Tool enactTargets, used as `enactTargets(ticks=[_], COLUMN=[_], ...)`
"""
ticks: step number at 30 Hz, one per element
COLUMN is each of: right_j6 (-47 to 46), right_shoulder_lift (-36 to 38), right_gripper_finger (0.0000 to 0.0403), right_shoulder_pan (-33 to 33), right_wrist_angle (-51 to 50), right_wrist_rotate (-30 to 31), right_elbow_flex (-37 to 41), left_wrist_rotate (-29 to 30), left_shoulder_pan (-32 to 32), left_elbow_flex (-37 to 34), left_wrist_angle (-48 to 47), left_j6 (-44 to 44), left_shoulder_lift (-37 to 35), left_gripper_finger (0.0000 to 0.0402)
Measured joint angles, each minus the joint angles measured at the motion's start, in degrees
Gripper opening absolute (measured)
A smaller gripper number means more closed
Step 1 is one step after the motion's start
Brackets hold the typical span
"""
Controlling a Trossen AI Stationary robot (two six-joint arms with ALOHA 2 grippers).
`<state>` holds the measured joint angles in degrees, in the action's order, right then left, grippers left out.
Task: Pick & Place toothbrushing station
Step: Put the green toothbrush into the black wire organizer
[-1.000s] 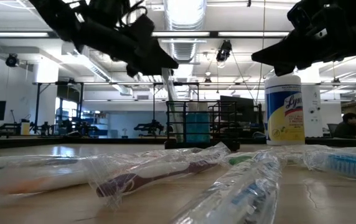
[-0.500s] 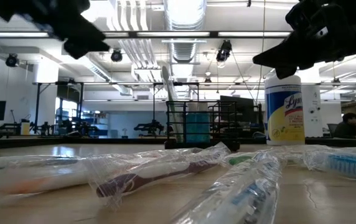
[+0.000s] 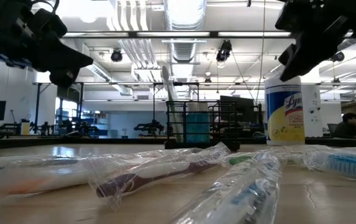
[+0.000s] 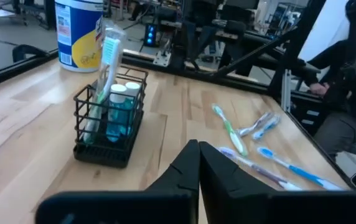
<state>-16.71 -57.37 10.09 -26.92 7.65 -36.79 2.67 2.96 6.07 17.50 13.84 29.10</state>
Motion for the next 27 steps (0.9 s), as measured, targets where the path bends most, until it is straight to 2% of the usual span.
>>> enactTargets(ticks=[4, 7, 12, 18, 23, 27], right_j6=[-4.83, -8.48, -9.93, -7.66, -8.39, -8.33], right_shoulder_lift=[-3.23, -5.4, -8.64, -14.69, -19.86, -22.77], right_gripper_finger=[0.0013, 0.0013, 0.0013, 0.0013, 0.0015, 0.004], right_shoulder_pan=[2.58, 4.68, 8.59, 13.79, 15.58, 15.84], right_wrist_angle=[-12.12, -16.28, -15.86, -8.36, -9.23, -9.33], right_wrist_rotate=[-0.95, -4.99, -12.33, -12.5, -12.62, -12.24], right_elbow_flex=[-5.66, -7.46, -7.64, -7.68, -8.01, -8.01], left_wrist_rotate=[0.44, 0.36, 0.27, 0.22, -0.03, -0.31], left_shoulder_pan=[-0.02, -0.02, -0.02, -0.02, -0.04, -0.02], left_elbow_flex=[-0.79, -0.83, -0.83, -0.83, -0.83, -0.83], left_wrist_angle=[0.34, 0.61, 0.98, 0.98, 1.01, 1.05], left_j6=[-0.02, -0.08, -0.14, -0.14, 1.18, 1.65], left_shoulder_lift=[0.0, 0.04, 0.07, 0.11, 0.13, 0.13], left_gripper_finger=[0.0013, 0.0015, 0.0009, 0.0011, 0.0013, 0.001])
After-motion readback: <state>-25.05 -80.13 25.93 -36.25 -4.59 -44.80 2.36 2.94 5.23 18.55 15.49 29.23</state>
